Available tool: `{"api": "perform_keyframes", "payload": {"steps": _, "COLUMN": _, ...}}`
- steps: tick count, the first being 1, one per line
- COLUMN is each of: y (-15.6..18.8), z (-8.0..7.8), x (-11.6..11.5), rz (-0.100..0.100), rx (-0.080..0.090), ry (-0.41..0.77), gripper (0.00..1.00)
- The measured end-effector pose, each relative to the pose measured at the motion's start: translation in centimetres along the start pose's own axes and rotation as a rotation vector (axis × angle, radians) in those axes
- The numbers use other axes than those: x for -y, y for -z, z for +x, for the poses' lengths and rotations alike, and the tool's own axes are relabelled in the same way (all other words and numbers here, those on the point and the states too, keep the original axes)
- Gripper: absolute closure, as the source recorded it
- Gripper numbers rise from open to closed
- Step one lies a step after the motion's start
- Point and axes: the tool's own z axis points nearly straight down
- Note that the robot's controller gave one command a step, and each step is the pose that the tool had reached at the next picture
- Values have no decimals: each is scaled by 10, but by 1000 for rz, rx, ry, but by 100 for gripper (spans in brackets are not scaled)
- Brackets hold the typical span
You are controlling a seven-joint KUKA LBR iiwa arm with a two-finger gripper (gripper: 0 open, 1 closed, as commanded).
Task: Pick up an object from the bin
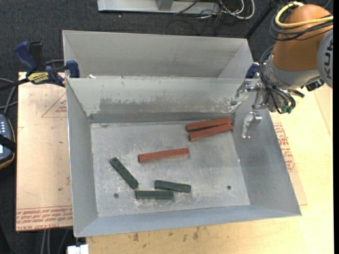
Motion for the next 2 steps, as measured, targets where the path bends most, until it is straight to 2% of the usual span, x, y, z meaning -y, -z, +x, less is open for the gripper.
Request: {"api": "perform_keyframes", "payload": {"steps": 2, "y": -3, "z": 1, "x": -1, "rz": 2, "rx": 5, "ry": 13, "gripper": 0}}
